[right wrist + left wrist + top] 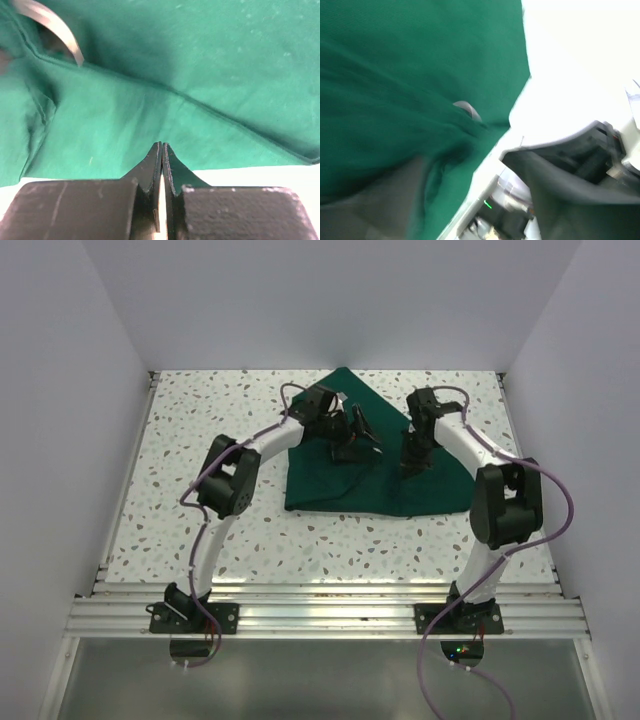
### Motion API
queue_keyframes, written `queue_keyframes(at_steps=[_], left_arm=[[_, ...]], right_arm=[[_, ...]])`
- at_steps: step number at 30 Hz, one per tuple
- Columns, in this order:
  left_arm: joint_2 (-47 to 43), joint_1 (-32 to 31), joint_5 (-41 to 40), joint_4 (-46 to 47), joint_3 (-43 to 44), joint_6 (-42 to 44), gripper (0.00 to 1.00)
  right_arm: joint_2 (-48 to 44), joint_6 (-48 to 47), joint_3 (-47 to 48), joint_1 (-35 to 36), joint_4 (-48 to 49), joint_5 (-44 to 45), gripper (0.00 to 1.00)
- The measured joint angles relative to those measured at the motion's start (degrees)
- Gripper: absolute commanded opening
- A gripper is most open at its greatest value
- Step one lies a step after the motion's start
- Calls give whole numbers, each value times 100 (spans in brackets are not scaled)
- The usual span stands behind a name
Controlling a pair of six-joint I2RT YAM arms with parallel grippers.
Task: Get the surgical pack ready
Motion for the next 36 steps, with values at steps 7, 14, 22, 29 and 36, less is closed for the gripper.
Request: queue_keyframes(at_steps=[7, 14, 22, 29, 36], left_arm=[[-111, 33, 129, -48, 125, 109, 99], [-393, 144, -151, -549, 127, 509, 87], [-977, 243, -343, -872, 138, 957, 57], [-973, 247, -310, -907, 125, 966, 45], [-876, 232, -299, -988, 125, 966, 45]], right_arm=[[-273, 197, -74, 345, 7, -251, 0], [-271, 389, -494, 621, 68, -337, 0], [-260, 511, -870, 636, 212, -334, 0], [15, 616, -914, 684, 448, -332, 0], [361, 684, -964, 684, 636, -365, 0]])
